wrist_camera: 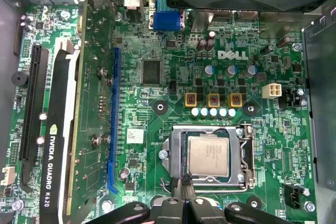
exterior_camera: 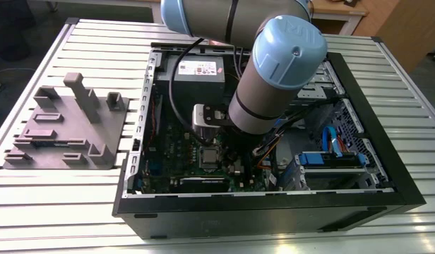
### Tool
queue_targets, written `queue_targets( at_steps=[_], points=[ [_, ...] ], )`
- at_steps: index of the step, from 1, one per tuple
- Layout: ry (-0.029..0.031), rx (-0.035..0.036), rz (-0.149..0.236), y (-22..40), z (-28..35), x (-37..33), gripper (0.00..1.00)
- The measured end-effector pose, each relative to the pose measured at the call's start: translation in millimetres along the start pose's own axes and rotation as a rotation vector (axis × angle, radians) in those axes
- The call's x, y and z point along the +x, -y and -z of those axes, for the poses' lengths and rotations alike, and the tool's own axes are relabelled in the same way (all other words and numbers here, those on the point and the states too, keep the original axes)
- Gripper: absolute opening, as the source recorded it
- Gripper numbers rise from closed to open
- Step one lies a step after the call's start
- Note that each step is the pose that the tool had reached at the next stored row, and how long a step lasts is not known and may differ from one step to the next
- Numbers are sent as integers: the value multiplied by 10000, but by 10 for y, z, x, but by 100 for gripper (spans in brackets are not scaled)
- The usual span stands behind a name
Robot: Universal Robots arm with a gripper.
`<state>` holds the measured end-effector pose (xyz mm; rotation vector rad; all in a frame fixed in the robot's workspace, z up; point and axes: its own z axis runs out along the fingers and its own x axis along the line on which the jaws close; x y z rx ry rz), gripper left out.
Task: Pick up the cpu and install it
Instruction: 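Install the first cpu locking lever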
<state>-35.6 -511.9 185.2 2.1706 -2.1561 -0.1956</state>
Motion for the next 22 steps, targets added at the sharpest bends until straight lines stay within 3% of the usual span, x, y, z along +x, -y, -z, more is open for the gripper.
queue_targets(
  at_steps=[16,22],
  points=[
    [-87,39,355,26,-2,-1,10],
    [-66,46,461,52,-25,1,10]
  ],
)
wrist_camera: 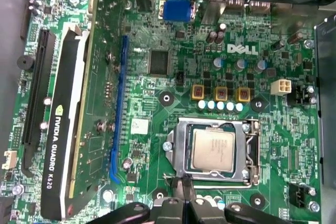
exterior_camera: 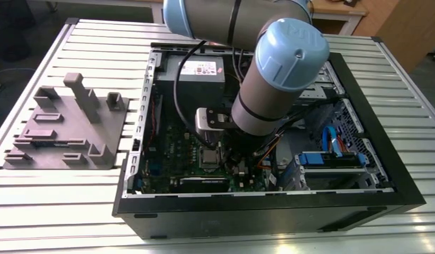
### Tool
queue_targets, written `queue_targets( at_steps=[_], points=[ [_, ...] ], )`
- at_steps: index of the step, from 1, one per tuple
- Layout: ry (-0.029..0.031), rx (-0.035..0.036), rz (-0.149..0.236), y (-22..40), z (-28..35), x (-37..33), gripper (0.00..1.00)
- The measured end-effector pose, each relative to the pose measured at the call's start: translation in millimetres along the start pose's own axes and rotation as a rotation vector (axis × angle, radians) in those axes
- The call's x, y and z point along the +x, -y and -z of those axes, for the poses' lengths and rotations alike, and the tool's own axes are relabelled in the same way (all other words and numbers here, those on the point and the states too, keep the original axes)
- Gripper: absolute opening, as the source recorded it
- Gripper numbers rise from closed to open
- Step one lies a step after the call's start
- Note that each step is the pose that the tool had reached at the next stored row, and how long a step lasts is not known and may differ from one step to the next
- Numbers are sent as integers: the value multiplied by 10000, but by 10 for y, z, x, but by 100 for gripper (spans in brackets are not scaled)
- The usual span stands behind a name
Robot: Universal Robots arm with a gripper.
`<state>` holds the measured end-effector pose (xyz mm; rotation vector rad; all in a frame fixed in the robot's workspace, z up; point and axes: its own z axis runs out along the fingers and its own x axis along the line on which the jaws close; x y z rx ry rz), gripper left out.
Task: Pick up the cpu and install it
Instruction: 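Install the first cpu locking lever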
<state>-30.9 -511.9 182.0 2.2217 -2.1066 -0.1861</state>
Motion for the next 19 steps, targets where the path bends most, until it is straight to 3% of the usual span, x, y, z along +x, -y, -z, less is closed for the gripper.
queue_targets(
  at_steps=[5,19],
  points=[
    [28,8,12,-5,41,-5,10],
    [12,3,12,-39,290,-12,10]
  ],
)
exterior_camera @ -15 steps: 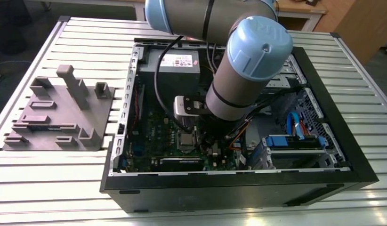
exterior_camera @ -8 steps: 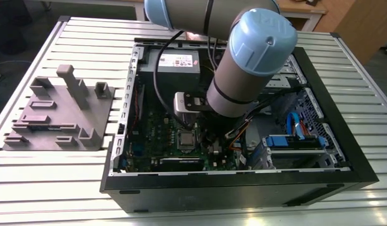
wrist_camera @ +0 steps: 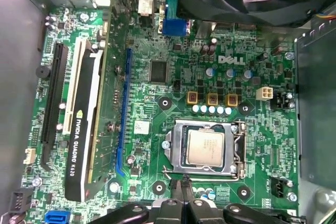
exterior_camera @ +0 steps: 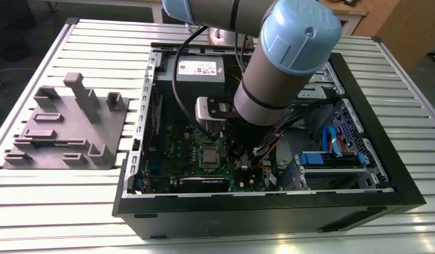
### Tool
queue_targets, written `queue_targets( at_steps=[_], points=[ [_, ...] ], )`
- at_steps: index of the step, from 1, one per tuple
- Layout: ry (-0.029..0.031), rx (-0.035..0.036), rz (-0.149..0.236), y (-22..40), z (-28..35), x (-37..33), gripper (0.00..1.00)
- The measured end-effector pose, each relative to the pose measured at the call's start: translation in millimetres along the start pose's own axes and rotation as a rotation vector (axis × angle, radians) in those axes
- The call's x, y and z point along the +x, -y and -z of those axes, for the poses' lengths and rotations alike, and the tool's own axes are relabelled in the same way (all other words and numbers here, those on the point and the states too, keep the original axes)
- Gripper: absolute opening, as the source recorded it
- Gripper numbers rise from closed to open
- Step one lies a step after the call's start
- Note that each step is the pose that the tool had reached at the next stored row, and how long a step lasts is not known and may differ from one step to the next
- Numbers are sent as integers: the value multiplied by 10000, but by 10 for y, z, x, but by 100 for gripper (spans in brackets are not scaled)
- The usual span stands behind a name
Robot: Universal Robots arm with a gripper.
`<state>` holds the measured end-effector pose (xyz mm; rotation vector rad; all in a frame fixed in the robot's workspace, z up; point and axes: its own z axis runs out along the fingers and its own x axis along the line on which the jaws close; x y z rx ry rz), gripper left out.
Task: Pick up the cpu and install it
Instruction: 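Install the first cpu locking lever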
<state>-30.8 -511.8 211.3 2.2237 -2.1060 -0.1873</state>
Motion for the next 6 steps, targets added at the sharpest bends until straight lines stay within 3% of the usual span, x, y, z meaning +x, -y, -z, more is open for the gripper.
queue_targets(
  at_steps=[6],
  points=[
    [0,0,0,-1,5,0,10]
  ],
)
